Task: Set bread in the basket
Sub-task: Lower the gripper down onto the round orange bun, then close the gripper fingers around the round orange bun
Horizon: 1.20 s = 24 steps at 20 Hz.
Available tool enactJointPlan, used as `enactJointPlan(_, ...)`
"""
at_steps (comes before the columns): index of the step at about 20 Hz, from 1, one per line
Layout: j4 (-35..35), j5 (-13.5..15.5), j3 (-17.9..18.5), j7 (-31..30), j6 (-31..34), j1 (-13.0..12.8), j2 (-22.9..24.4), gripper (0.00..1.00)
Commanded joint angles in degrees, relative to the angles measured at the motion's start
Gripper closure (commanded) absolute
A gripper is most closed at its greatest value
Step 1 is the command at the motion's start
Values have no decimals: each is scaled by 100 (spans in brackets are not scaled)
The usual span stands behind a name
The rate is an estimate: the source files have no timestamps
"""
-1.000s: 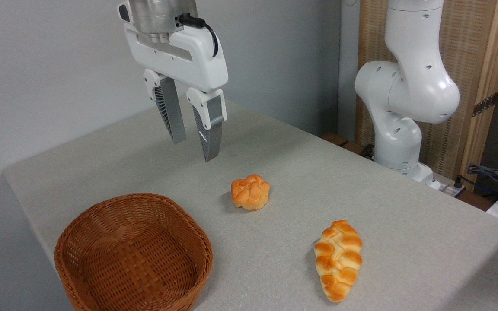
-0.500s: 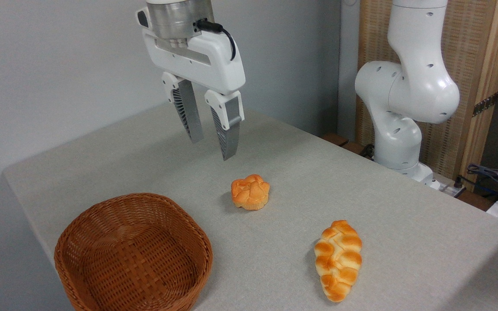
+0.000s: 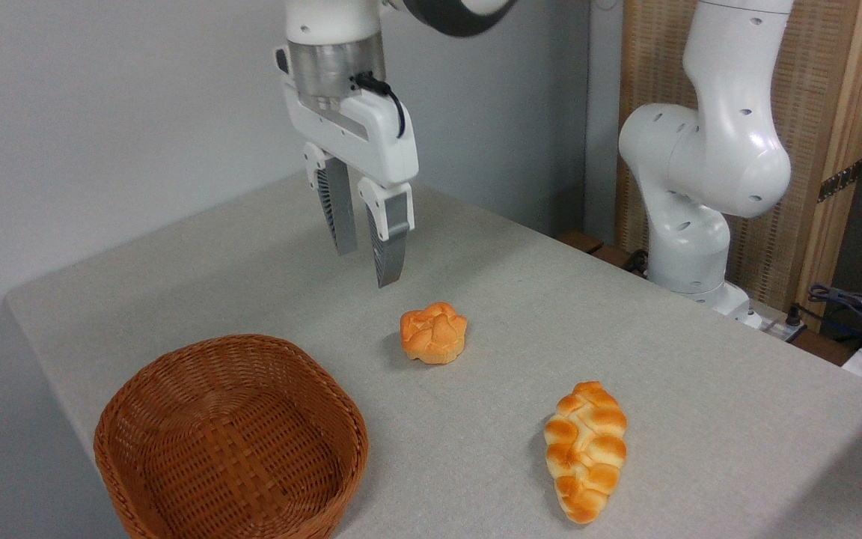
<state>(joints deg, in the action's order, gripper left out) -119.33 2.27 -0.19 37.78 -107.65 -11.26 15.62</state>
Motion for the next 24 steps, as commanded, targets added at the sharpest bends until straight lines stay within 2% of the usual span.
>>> enactJointPlan(1,-959,-25,519,167,-538,-446,643,0)
enactJointPlan(3,-1152,-25,537,570,-547,-456,644,0)
enactJointPlan(7,-1706,-34,546,1967,-880,-473,696,0)
enactJointPlan(9,-1847,-34,555,2320,-986,-473,705,0)
enactJointPlan(24,-2199,-42,572,2418,-1338,-473,688,0)
